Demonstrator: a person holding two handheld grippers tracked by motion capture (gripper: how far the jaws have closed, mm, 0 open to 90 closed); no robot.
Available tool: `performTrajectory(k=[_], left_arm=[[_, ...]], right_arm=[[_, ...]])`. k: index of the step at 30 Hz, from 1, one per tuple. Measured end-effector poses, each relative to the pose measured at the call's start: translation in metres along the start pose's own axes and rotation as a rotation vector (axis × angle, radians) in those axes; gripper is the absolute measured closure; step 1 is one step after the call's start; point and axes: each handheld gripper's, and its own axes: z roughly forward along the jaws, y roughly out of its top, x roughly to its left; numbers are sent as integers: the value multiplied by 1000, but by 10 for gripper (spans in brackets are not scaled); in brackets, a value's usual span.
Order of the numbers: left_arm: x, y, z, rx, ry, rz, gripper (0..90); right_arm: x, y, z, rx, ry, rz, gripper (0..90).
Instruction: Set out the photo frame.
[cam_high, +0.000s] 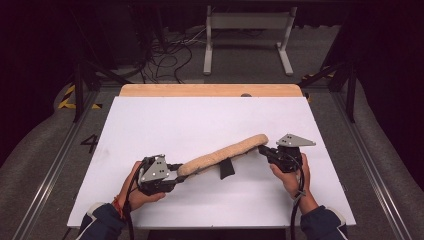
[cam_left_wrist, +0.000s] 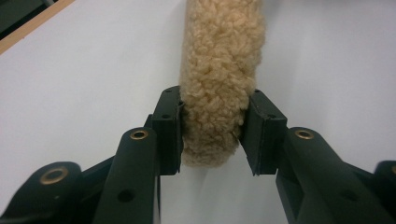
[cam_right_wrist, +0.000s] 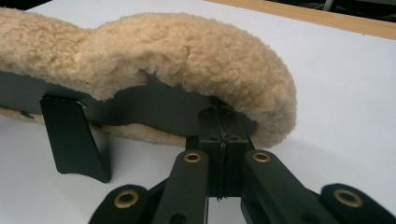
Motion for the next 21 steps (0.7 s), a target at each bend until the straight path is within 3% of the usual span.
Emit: performTrajectory(k=[7, 21], left_arm=[[-5, 2, 1, 0, -22, 8, 626], [-22, 6, 2, -3, -63, 31, 628]], right_arm=[[-4, 3, 7, 6, 17, 17, 900], [3, 10, 17, 2, 37, 8, 887]])
